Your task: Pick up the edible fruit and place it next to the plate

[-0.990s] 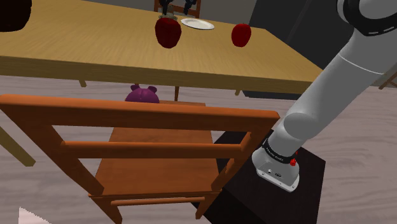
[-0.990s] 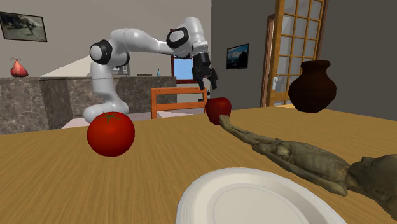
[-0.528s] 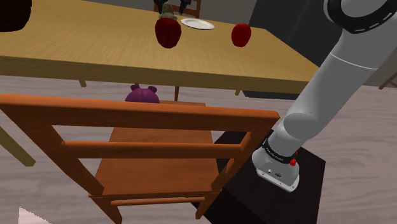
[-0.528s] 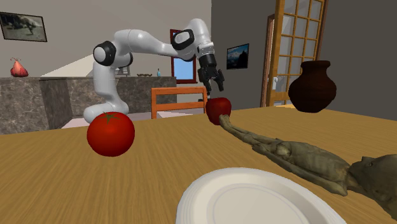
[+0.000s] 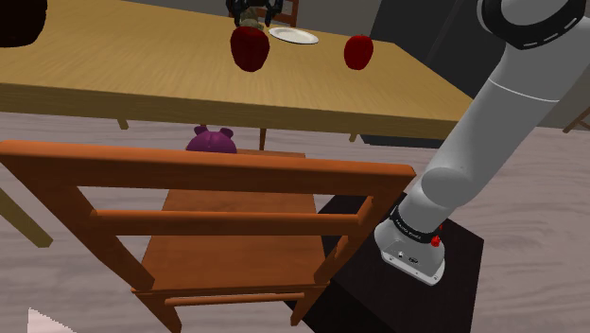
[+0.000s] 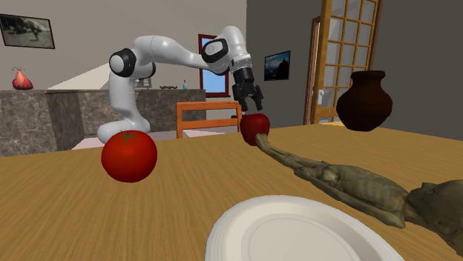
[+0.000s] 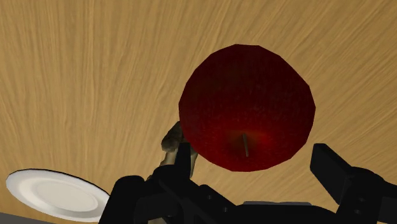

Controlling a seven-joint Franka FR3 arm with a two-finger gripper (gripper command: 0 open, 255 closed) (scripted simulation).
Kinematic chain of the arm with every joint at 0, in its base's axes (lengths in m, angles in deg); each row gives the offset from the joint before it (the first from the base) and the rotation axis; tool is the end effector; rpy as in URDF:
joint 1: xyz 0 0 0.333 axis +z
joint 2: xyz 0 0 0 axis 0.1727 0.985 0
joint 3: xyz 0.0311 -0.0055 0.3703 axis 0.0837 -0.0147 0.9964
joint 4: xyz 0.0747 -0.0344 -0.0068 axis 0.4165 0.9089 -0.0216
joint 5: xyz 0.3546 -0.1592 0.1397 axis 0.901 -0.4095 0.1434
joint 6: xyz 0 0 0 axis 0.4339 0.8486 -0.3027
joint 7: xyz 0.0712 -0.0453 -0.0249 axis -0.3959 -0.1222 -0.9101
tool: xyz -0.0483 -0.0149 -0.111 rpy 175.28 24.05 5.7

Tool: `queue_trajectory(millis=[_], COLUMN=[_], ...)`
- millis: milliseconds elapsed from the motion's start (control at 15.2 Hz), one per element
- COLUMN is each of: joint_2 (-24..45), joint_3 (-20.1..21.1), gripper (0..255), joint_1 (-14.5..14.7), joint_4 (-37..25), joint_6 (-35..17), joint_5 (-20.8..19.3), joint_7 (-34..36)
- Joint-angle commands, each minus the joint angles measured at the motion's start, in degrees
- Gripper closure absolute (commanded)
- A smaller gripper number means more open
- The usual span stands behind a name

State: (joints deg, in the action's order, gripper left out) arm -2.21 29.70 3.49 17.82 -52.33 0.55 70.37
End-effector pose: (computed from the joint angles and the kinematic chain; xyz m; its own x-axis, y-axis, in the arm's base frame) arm 0.6308 0.0709 0.6457 0.8592 -0.3154 0.4029 -0.3628 -0.9308 0.0449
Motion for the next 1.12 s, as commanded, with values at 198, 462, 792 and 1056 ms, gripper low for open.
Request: queue_trajectory(millis=[198,462,792,1056], joint_2=[0.00,-0.11,0.08,0.59], joint_3=[0.00,-0.02,0.03,0.14], gripper=[255,255,255,255], joint_1=[0.00,-0.03,0.02,0.17], joint_4=[0.01,0.18,-0.85,-4.53], joint_6=[-0.01,-0.08,0.75,3.89], joint_5=[0.00,0.03,0.06,0.22], joint_7=[0.00,-0.03,-0.18,-0.85])
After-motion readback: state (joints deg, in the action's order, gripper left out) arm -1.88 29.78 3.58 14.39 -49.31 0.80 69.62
